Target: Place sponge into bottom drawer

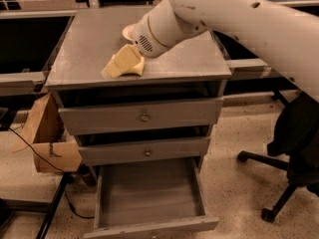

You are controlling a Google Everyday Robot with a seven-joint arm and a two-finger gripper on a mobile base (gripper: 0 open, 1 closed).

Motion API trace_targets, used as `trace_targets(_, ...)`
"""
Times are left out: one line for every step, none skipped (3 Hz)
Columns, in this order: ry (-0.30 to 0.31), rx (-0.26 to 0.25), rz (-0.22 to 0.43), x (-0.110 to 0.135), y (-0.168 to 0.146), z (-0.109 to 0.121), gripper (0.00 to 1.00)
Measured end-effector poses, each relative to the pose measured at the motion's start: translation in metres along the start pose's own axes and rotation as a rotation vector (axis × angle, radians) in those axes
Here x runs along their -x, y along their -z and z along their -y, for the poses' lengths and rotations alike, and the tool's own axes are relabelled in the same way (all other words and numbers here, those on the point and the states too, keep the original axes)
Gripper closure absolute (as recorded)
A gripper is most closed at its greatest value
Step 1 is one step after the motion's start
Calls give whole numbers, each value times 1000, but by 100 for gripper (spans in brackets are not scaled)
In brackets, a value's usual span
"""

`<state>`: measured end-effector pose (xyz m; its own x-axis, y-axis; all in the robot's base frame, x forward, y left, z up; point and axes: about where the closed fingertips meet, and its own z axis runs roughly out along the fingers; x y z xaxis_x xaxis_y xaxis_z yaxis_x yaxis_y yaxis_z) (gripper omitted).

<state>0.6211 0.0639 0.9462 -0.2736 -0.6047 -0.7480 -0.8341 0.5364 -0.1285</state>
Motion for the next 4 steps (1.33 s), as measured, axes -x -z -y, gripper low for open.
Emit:
trace_targets(20, -9, 11, 13, -33, 13, 0)
trace_targets(8, -29, 24, 21, -70, 30, 0)
trace_targets(-30, -69, 8, 17, -105, 47, 0)
trace_targets(-94, -130, -28, -2, -131, 64, 0)
